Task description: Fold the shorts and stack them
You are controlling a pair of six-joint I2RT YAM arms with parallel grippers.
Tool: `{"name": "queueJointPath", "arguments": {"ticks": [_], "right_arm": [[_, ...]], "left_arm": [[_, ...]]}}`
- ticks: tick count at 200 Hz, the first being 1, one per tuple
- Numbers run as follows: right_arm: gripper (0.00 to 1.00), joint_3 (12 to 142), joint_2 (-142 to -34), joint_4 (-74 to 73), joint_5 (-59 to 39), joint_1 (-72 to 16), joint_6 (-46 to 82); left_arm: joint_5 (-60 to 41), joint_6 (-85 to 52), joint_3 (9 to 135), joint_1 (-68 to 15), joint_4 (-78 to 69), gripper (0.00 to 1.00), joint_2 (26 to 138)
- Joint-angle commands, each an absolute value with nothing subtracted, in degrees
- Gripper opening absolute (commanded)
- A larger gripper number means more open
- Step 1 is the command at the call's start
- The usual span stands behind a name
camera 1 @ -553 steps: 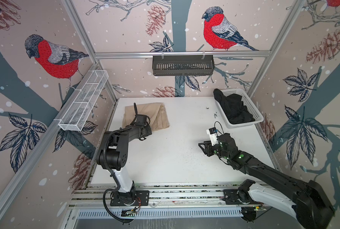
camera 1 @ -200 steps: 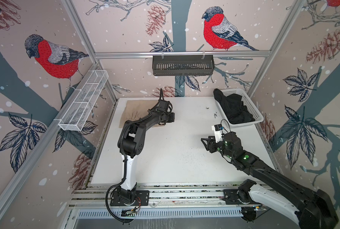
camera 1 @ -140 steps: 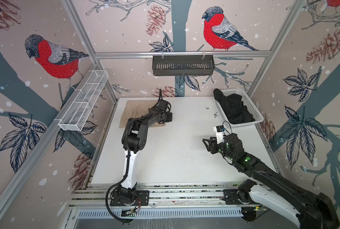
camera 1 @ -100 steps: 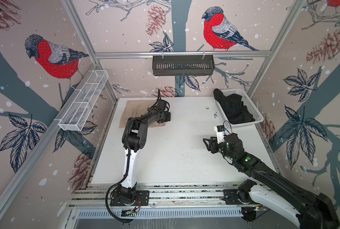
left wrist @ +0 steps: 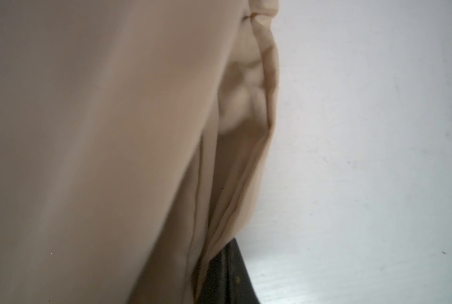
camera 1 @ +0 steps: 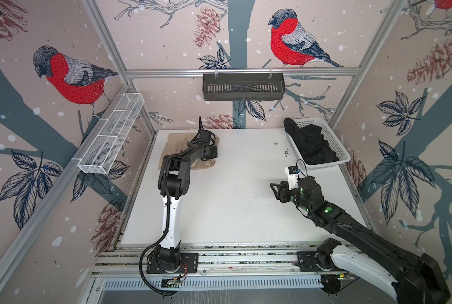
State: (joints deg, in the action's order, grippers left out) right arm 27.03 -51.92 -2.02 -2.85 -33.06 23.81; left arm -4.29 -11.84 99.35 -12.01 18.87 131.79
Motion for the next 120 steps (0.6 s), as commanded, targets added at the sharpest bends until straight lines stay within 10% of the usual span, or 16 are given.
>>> {"name": "queueJointPath", "arguments": {"ticks": [1,81,120], "right_arm": [[0.61,27.5,-52.4,-2.6,-2.4,-33.0,24.1],[0.64,29.3,-55.3,-2.9,-1.6,-32.9,23.6],[0.67,32.7,-55.5,1.0,1.1,-32.7,22.2]], "left_arm": [[0.2,-9.6,99.1,-11.0,23.7,0.0,131.8],[-3.2,-8.2,96.2,-10.3,22.7,0.0,126.7],[-17.9,-9.9,94.2,-13.5,18.3,0.56,118.5]]}}
